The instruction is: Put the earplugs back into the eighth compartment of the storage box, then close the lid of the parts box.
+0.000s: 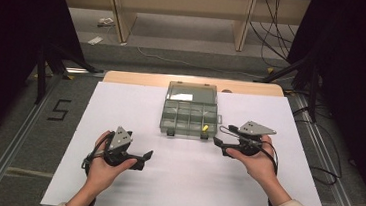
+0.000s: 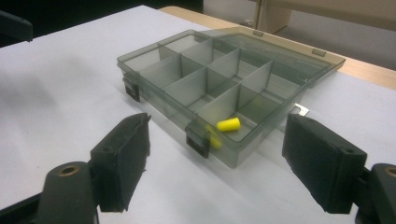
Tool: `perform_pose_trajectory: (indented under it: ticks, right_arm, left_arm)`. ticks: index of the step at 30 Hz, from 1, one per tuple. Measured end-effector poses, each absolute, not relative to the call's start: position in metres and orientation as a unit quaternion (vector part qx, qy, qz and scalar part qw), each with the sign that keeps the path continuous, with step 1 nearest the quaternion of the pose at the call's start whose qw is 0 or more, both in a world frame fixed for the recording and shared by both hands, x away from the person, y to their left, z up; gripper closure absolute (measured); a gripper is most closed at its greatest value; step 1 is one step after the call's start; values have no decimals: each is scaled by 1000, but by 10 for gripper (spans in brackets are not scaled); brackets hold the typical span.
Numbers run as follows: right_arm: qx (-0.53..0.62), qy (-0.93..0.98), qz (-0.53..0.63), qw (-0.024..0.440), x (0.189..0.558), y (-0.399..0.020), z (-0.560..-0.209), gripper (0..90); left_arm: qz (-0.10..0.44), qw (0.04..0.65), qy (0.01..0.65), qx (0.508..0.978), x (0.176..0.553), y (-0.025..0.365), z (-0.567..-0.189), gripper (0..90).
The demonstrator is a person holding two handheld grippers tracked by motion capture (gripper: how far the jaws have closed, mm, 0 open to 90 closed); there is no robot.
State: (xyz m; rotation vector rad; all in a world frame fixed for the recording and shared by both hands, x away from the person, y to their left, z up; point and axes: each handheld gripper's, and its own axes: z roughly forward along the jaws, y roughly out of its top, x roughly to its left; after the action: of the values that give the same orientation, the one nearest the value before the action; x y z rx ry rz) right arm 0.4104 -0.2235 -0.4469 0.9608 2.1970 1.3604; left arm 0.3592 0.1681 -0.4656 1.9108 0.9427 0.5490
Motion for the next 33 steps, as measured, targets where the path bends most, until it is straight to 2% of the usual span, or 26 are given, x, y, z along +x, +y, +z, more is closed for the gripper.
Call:
perform_pose_trajectory:
  ticks: [12,33]
  right_arm:
    - [333,779,495,192,405,-221,-442,241]
    - [312,781,507,191,364,-233,-451,243]
  left_arm:
    - [223,454,384,773,359,169,-466,4]
    - [230,449,392,769,362,172,-466,5]
